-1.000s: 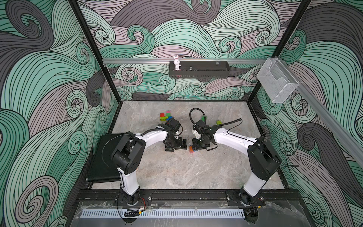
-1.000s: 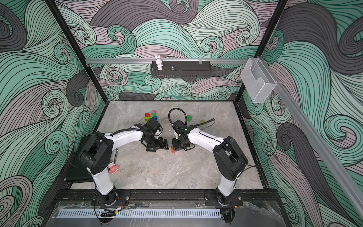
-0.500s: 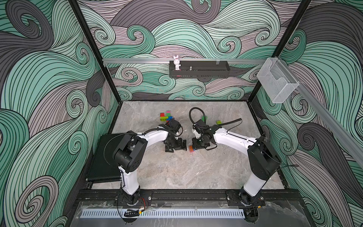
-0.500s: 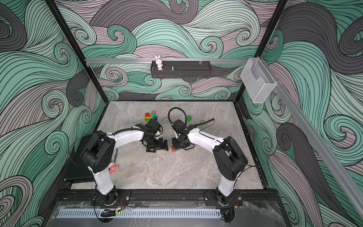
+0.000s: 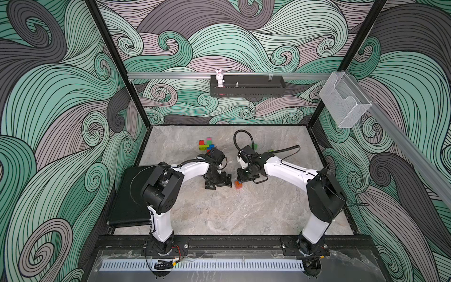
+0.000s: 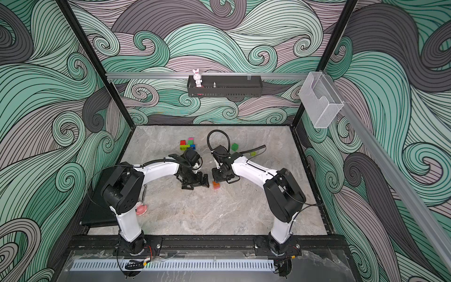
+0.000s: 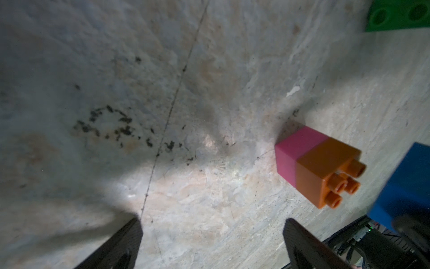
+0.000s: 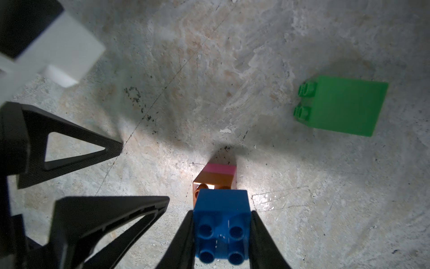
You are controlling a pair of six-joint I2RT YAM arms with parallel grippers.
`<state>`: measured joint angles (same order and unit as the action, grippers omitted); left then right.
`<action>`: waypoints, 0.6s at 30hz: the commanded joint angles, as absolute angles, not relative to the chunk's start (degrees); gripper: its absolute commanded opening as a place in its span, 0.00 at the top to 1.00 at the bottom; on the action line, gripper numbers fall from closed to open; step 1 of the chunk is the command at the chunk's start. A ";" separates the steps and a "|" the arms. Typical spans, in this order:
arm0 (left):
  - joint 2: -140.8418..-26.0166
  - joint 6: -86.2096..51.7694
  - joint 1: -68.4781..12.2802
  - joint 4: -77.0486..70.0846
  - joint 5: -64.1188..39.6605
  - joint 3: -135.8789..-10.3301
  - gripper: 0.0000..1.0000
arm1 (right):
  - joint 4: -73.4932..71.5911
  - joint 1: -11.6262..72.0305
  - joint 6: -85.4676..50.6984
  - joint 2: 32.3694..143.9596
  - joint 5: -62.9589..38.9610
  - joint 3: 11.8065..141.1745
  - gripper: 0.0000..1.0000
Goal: Assemble the number 4 with lego
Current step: Assemble the lego brick with the lego brick.
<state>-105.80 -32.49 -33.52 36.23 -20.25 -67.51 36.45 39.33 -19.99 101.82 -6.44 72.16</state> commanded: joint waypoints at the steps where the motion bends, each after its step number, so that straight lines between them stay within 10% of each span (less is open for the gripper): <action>1: -106.79 -32.69 -33.57 37.70 -21.09 -69.57 0.01 | 38.95 39.53 -18.11 103.18 -5.45 73.34 1.00; 18: -107.44 -32.70 -33.57 37.44 -21.62 -69.30 0.01 | 40.64 40.05 -19.86 105.15 -4.13 72.51 1.00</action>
<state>-106.19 -32.49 -33.52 36.27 -20.82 -67.85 37.80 39.46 -19.14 103.81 -6.35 72.47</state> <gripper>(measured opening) 0.986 0.342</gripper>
